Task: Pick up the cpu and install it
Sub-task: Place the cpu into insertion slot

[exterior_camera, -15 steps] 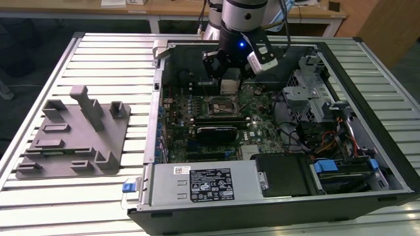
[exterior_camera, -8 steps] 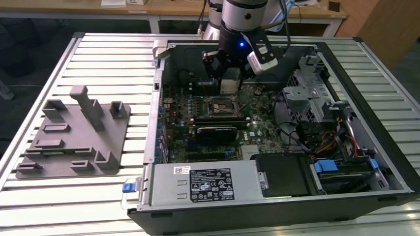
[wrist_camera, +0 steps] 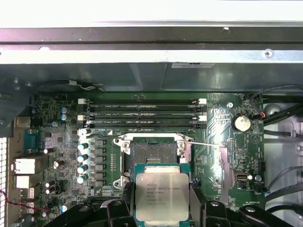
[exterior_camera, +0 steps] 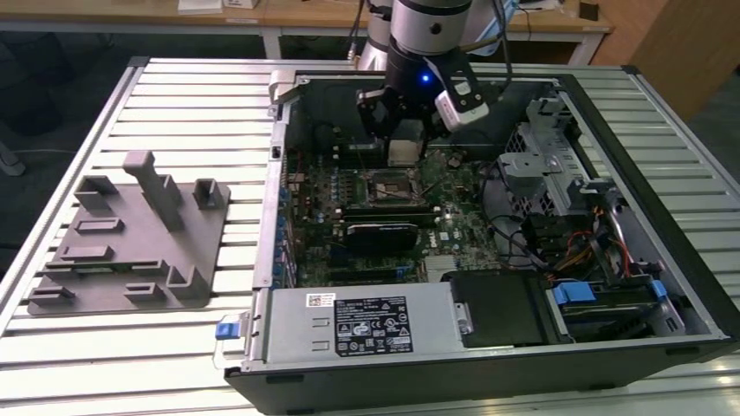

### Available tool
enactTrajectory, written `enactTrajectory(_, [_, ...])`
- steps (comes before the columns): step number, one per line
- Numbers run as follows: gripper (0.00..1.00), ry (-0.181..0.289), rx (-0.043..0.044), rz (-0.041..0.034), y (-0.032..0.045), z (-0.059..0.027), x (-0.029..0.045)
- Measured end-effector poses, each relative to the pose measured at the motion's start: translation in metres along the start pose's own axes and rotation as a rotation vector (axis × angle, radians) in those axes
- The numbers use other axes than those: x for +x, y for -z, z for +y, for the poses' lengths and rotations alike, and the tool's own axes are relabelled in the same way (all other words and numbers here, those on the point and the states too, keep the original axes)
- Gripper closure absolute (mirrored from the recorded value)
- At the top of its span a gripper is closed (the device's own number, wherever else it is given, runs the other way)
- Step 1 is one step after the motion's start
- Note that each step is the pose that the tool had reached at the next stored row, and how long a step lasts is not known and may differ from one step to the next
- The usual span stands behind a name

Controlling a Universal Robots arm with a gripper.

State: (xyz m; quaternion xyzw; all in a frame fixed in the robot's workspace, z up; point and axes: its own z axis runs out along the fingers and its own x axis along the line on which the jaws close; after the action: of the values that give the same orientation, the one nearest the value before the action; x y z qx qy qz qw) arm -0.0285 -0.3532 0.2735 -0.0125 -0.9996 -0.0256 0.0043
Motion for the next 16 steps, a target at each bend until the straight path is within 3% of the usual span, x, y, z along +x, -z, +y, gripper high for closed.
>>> enactTrajectory(16, [0.46, -0.288, -0.0025, -0.0146, -0.0008, -0.0001, 0.0])
